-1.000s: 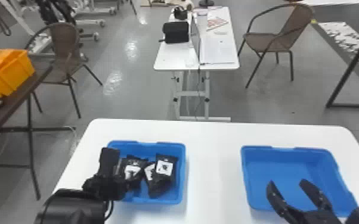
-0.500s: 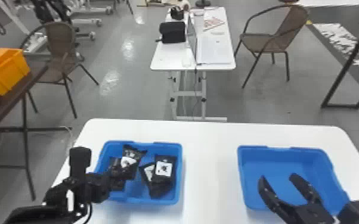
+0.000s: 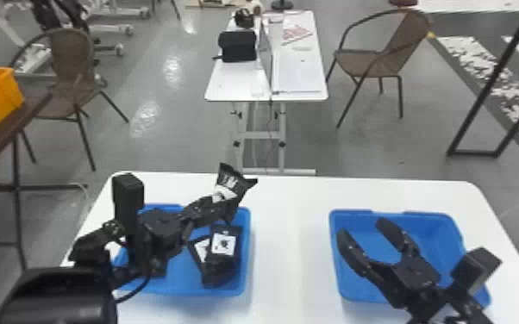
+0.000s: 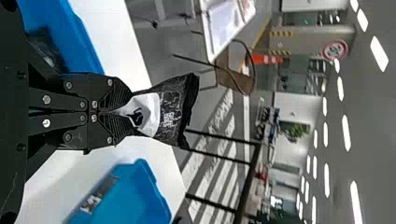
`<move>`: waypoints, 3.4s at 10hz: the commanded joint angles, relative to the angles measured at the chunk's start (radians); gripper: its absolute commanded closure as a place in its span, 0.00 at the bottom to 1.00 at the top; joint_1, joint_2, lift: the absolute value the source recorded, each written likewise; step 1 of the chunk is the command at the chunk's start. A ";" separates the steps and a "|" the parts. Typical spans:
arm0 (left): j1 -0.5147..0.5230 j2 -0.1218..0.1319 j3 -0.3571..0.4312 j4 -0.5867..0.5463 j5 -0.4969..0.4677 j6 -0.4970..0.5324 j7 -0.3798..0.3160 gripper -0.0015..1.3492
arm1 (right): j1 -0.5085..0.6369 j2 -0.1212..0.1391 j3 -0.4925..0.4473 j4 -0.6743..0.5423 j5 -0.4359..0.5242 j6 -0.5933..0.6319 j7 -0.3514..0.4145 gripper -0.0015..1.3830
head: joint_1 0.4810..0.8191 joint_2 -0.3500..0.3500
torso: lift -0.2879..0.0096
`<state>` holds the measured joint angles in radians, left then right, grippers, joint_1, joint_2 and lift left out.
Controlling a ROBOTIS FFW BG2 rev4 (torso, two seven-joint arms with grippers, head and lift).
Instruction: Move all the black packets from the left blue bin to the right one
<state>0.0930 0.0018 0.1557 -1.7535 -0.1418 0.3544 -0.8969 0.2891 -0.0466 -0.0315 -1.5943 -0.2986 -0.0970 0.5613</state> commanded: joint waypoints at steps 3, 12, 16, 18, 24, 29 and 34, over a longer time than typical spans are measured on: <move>-0.154 0.041 -0.102 0.278 0.173 -0.193 -0.079 0.90 | -0.100 0.001 0.028 0.036 -0.007 0.026 0.055 0.10 | 0.63 0.47 | 0.97; -0.361 0.023 -0.295 0.629 0.289 -0.275 -0.169 0.90 | -0.314 0.007 0.165 0.201 -0.082 0.066 0.114 0.11 | 0.63 0.42 | 0.97; -0.352 0.020 -0.294 0.631 0.303 -0.272 -0.169 0.90 | -0.306 0.011 0.160 0.226 -0.119 0.068 0.089 0.79 | 0.63 0.41 | 0.97; -0.343 0.020 -0.286 0.631 0.303 -0.272 -0.168 0.89 | -0.304 0.011 0.160 0.226 -0.122 0.051 0.068 0.91 | 0.63 0.40 | 0.97; -0.138 0.027 -0.116 0.462 0.372 -0.222 0.015 0.10 | -0.308 0.001 -0.039 0.349 -0.122 0.023 0.054 0.89 | 0.63 0.39 | 0.97; -0.053 0.020 0.048 0.367 0.372 -0.215 0.069 0.10 | -0.452 -0.085 -0.099 0.734 -0.025 -0.015 0.045 0.50 | 0.63 0.39 | 0.97; -0.053 -0.004 0.057 0.365 0.269 0.060 0.176 0.12 | -0.297 -0.041 -0.177 0.376 -0.201 -0.115 -0.064 0.20 | 0.63 0.32 | 0.97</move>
<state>0.0443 0.0007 0.2132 -1.3882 0.1436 0.3631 -0.7228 -0.0288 -0.0894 -0.2038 -1.1764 -0.4744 -0.2109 0.4968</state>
